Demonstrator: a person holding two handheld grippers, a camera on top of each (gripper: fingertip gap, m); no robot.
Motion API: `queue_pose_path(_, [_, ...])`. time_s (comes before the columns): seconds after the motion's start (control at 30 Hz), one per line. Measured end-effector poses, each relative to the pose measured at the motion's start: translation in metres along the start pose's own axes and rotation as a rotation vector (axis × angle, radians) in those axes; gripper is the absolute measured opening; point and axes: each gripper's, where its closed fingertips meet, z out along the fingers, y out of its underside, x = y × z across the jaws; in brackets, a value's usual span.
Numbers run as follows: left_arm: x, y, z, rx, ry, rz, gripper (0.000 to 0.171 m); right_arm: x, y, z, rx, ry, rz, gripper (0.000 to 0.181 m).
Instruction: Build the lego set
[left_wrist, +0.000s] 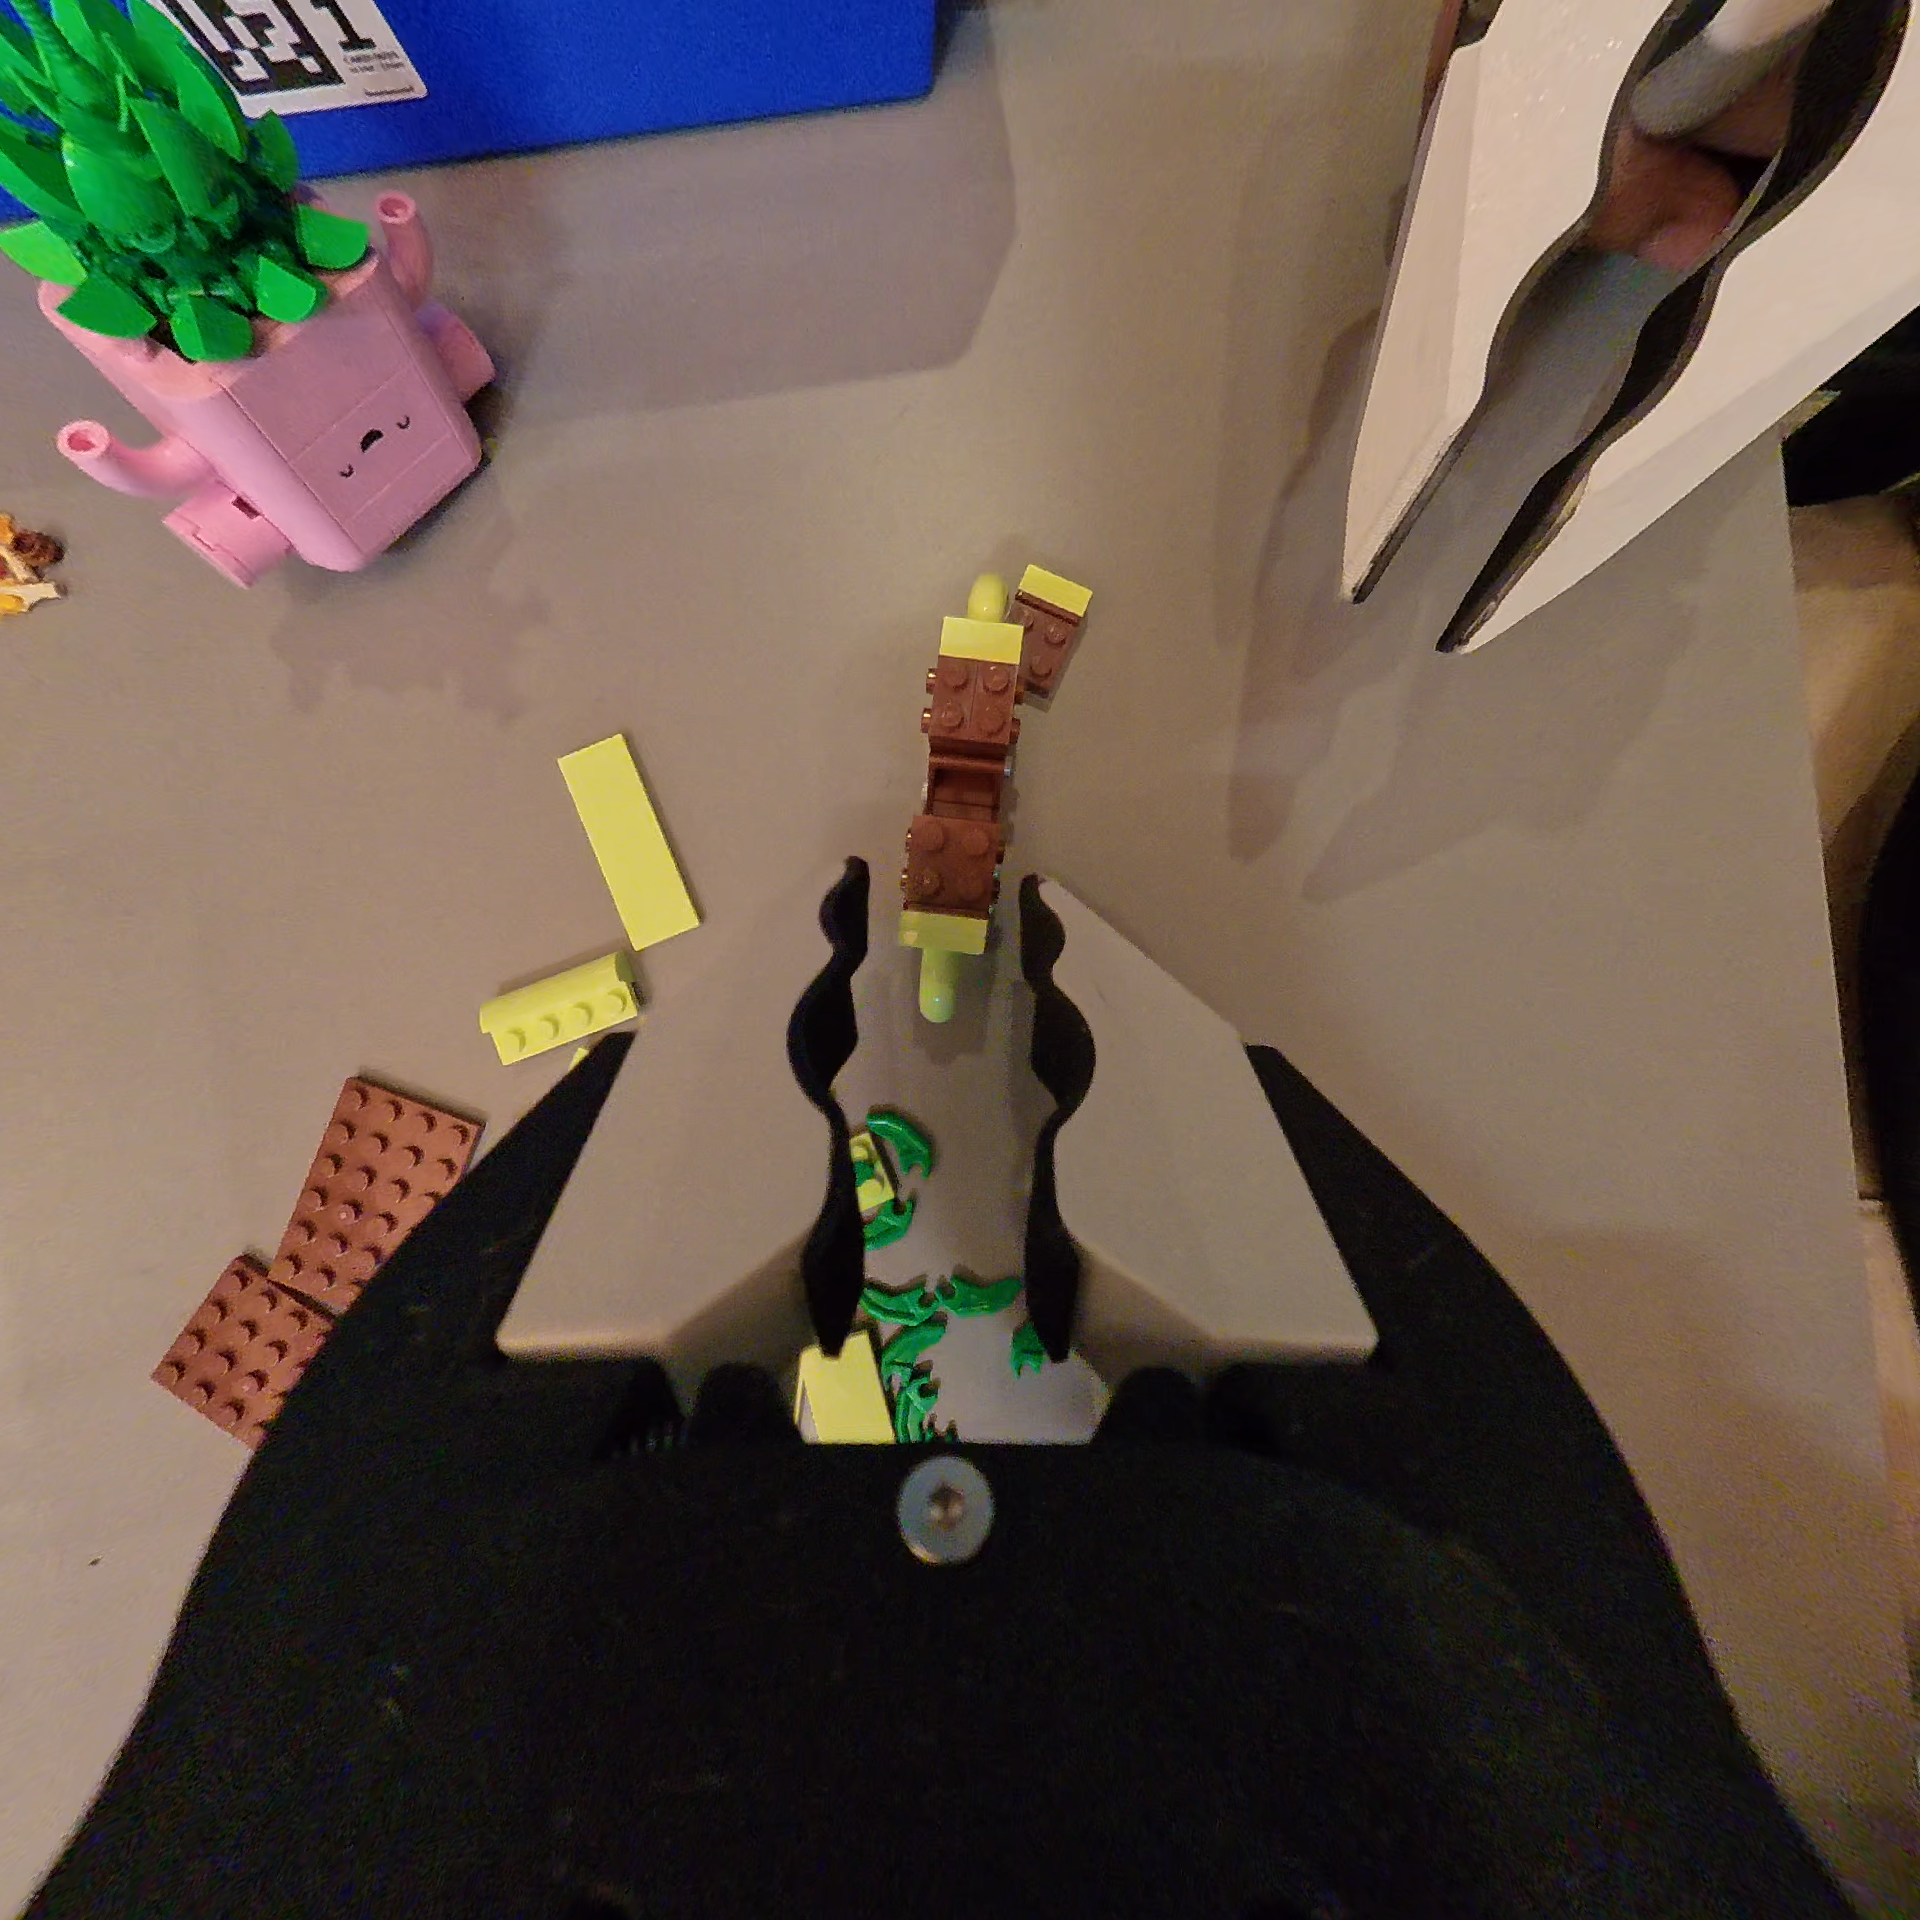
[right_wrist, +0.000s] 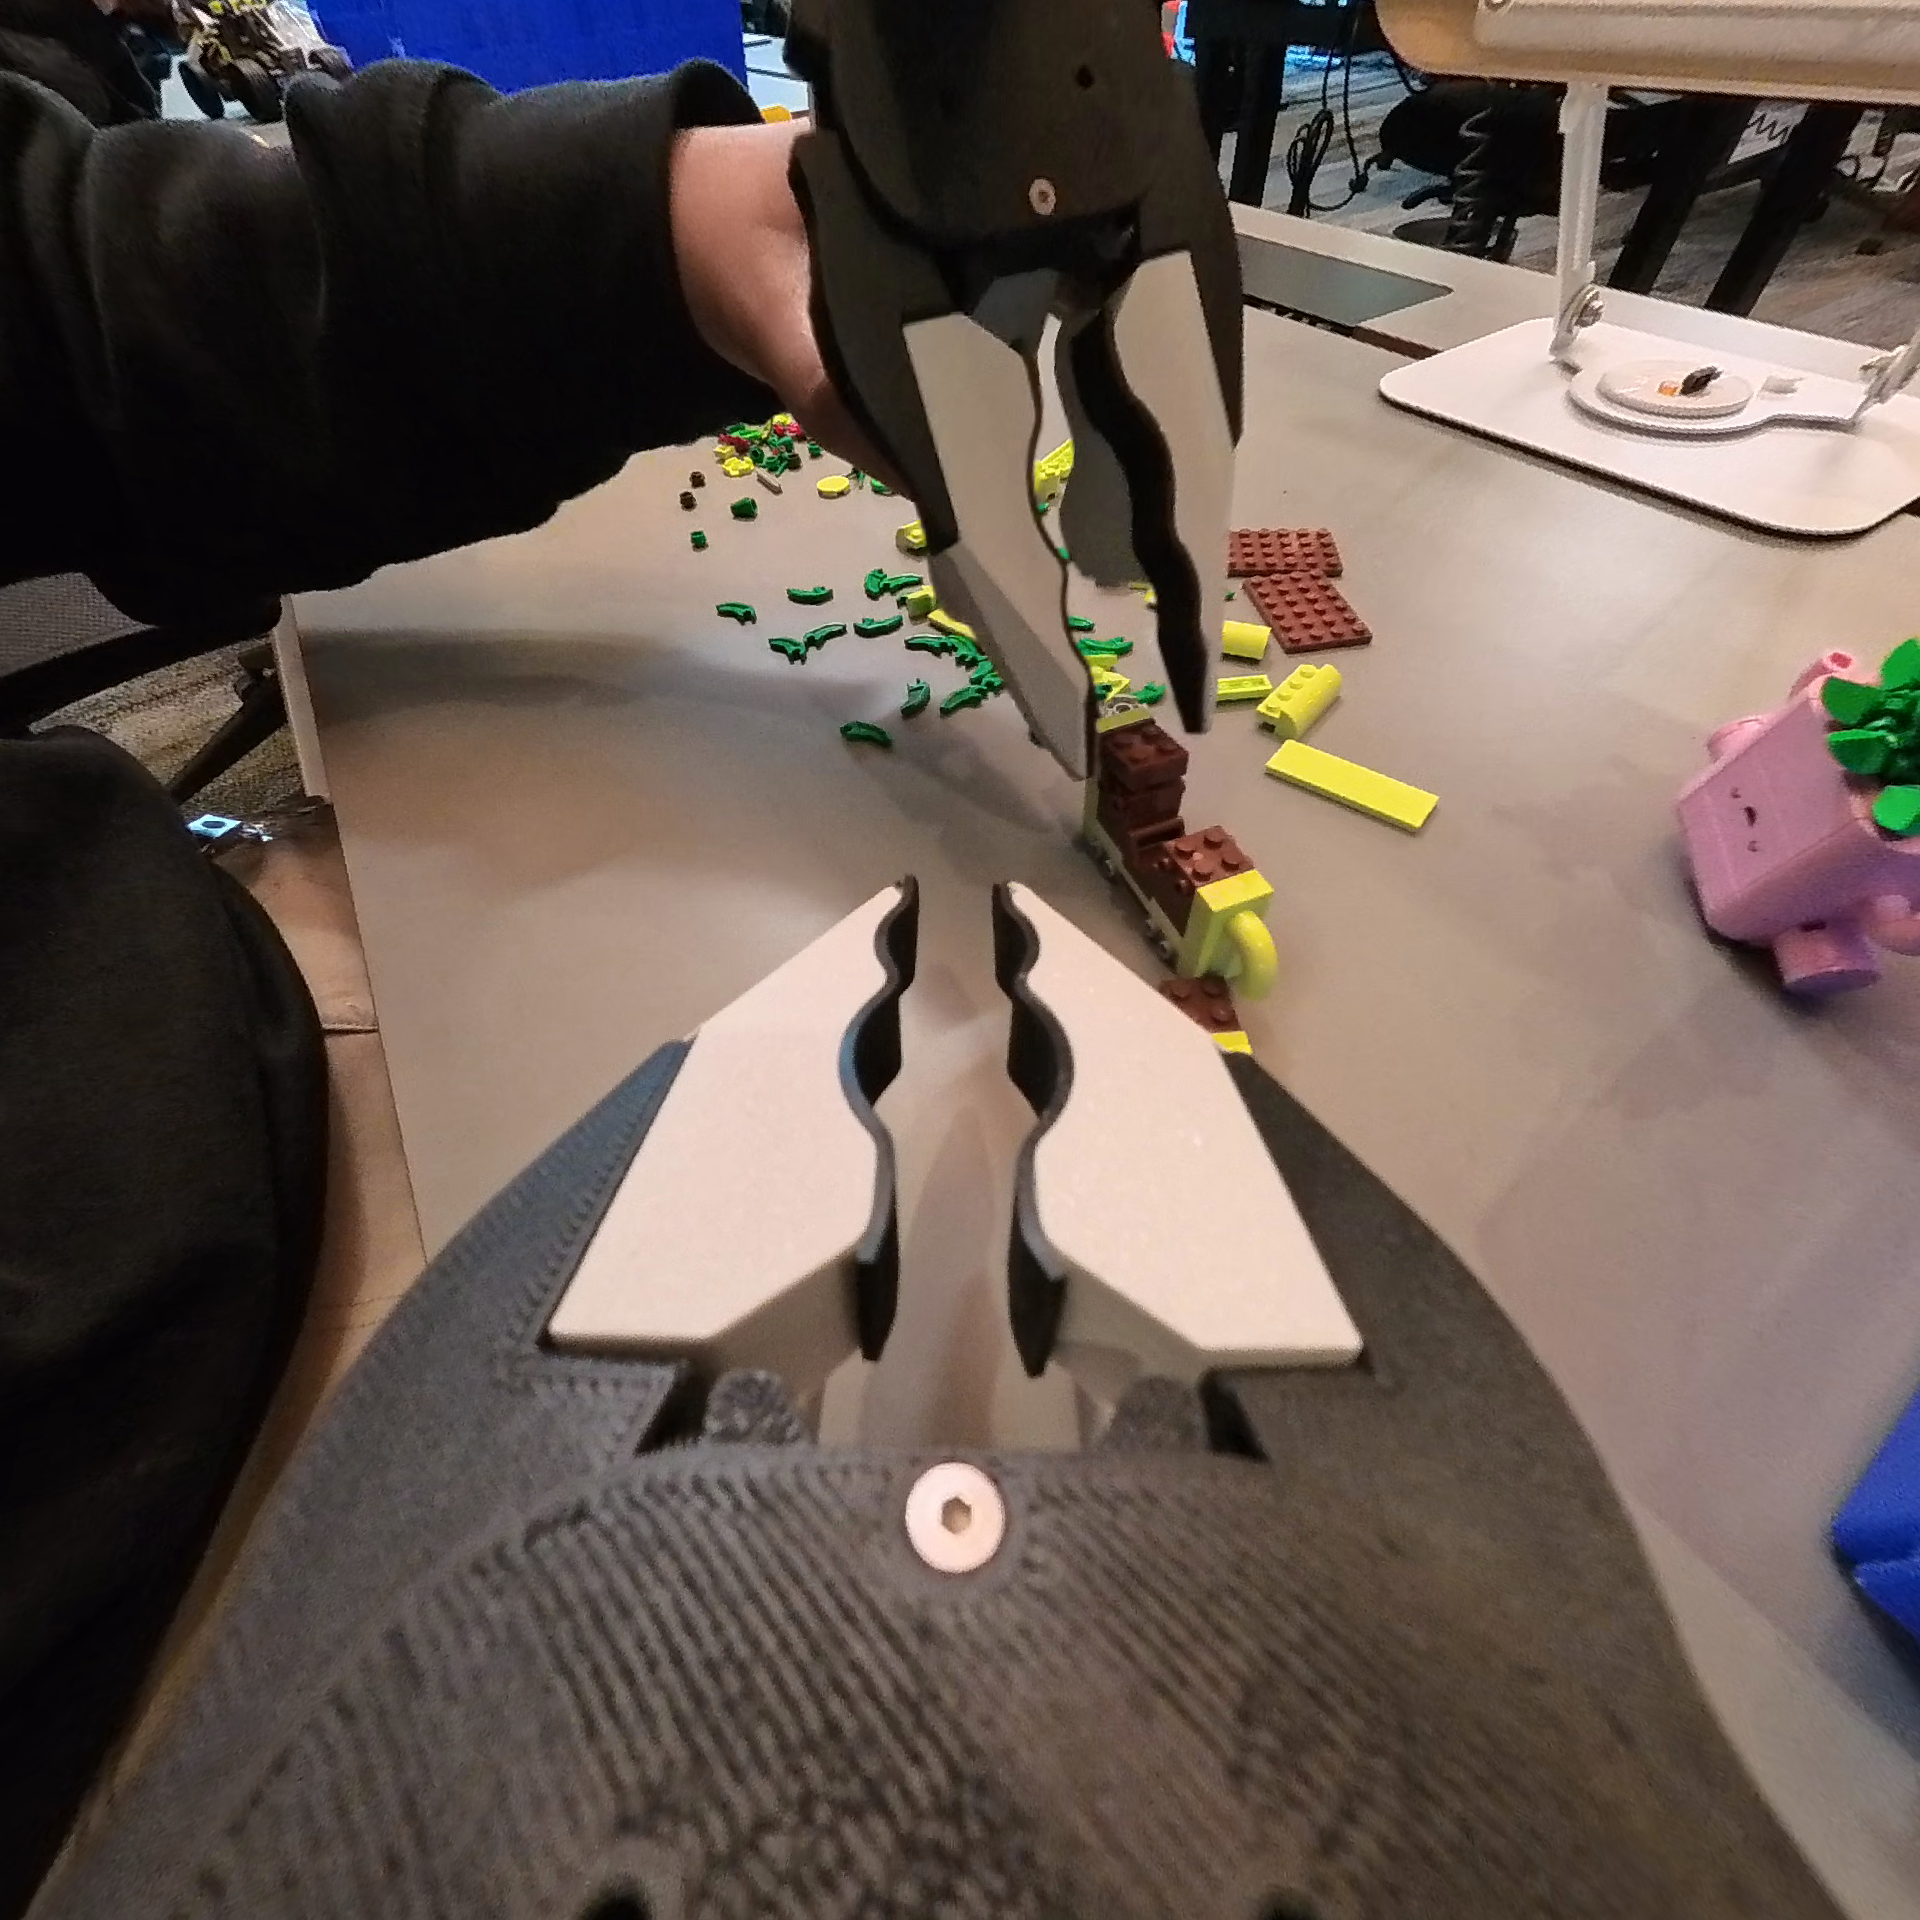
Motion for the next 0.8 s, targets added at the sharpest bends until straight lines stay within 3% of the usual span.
queue_pose_path(0.1, [0.0004,-0.0038,-0.0023,0.024,-0.002,0.004,0.029,0.0000,0.0001,0.0000,-0.001,0.000,-0.001,0.012])
queue_pose_path(0.37, [0.0006,-0.0066,0.0016,0.026,0.016,-0.002,0.014,-0.0002,0.0016,0.0014,-0.012,0.002,-0.005,0.013])
queue_pose_path(0.8, [0.0024,-0.0075,0.0023,0.065,0.108,-0.034,0.013,-0.0007,0.0031,0.0029,-0.023,0.001,-0.011,0.013])
